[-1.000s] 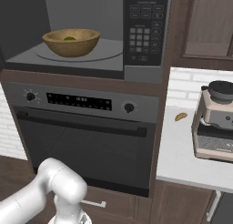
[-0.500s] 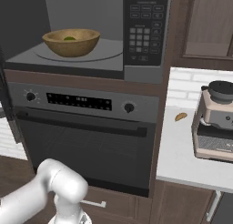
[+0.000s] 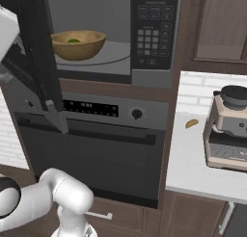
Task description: Pick the lime from the sink and place it in the bowl. Then pick the bowl and place it in the microwave. Then close the microwave door and press the start button.
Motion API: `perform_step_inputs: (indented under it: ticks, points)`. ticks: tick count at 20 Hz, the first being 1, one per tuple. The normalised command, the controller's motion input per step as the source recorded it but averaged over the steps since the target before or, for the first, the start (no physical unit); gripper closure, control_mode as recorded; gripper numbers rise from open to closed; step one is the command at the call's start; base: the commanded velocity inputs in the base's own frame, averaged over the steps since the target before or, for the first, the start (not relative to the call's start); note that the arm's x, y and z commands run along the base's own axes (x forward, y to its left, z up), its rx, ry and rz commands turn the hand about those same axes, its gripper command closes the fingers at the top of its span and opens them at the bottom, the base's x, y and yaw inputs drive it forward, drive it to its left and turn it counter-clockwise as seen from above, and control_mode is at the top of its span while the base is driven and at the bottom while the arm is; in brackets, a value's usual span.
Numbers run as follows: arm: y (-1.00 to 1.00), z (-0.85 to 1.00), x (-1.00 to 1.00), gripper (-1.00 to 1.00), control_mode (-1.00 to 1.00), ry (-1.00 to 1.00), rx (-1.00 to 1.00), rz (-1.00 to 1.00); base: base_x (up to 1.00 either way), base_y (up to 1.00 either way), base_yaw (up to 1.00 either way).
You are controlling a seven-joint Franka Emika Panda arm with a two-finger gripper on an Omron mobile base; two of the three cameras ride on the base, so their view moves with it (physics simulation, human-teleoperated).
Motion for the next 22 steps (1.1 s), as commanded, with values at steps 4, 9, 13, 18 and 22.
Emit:
perform_step_inputs:
  ticks: [4,9,13,18,22]
  points:
    - [-0.4,-0.35,0.46,-1.0,-1.0,-0.25,0.34,0.34,0.0,0.0,0.0]
    - [0.12,-0.64,0.89,-1.0,-1.0,-0.35,0.18,0.39,0.0,0.0,0.0]
    - [0.39,-0.56,1.0,-1.0,-1.0,-0.33,0.16,0.37,0.0,0.0,0.0]
    - [0.3,-0.4,0.89,-1.0,-1.0,-0.36,0.17,0.3,0.0,0.0,0.0]
    - [0.02,-0.01,0.87,-1.0,-1.0,-0.25,0.22,0.18,0.0,0.0,0.0]
